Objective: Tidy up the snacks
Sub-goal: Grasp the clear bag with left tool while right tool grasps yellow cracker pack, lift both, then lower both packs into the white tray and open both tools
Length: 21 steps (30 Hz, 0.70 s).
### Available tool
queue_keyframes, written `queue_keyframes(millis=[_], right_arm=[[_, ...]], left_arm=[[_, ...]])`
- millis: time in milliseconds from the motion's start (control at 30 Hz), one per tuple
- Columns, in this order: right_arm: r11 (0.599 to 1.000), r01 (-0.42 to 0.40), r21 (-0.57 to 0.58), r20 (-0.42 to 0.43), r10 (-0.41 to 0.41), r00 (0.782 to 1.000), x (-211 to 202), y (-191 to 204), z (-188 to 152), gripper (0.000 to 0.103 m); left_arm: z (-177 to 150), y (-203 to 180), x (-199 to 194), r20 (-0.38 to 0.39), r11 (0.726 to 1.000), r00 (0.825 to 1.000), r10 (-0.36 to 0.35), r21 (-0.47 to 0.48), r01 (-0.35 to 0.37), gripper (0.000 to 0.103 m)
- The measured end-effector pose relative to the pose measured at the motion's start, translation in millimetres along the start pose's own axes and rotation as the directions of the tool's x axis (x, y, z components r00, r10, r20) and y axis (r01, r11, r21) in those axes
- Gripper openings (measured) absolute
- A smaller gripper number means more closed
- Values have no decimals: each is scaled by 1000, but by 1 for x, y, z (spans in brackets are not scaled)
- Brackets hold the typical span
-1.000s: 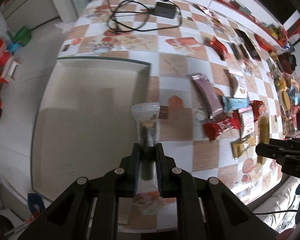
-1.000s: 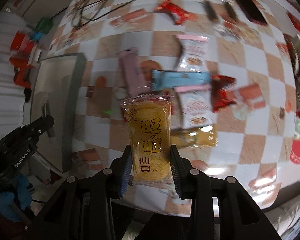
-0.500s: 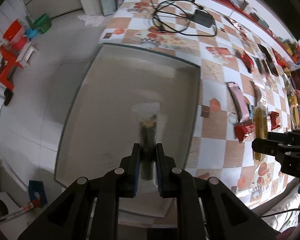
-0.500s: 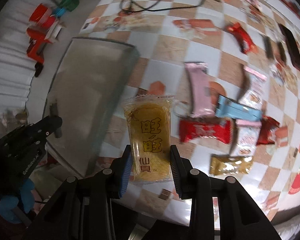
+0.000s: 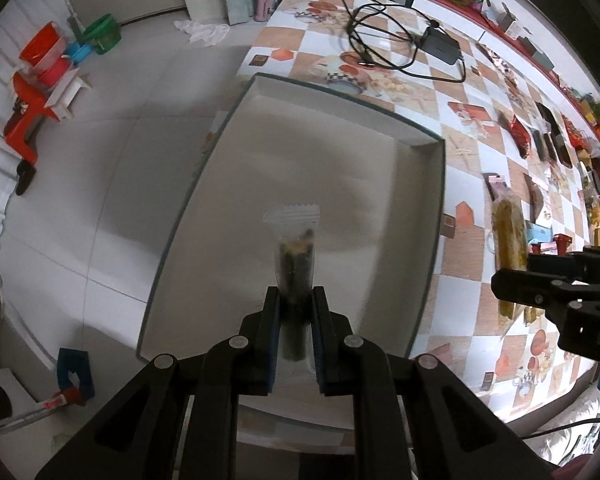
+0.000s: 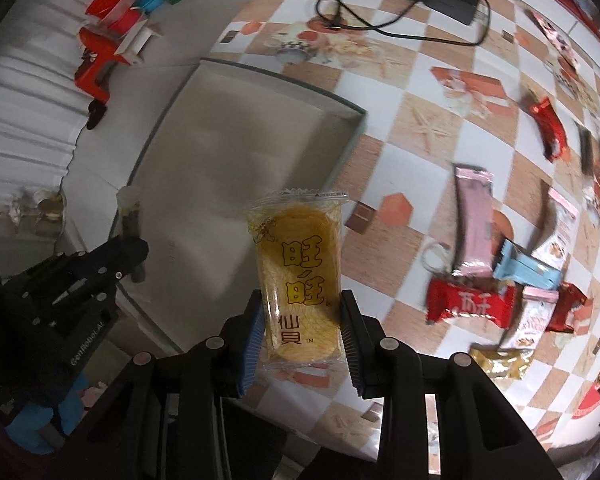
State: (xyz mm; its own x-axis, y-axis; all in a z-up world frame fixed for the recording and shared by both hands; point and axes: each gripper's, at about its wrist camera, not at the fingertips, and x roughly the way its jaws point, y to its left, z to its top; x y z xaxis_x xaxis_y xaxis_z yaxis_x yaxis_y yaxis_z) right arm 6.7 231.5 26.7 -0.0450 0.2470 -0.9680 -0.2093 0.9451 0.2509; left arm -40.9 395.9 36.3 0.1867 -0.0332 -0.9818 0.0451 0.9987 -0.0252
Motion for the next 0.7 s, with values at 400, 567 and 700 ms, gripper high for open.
queue_keyframes(millis=[400,567,700], right_arm=[[998,-36,-43,-42,34,999,34,46,18,38],[998,-42,-36,-78,39,996,59,59,22,38],[998,-37,-43,-116,32,993,80,68,20,38]], left_arm=[[-6,22,24,-59,999,998,39,-20,-41,16],[-11,30,38,-95,998,994,61,-26,-64,16],[-14,33,50,-124,997,990,68,-29,-72,16]])
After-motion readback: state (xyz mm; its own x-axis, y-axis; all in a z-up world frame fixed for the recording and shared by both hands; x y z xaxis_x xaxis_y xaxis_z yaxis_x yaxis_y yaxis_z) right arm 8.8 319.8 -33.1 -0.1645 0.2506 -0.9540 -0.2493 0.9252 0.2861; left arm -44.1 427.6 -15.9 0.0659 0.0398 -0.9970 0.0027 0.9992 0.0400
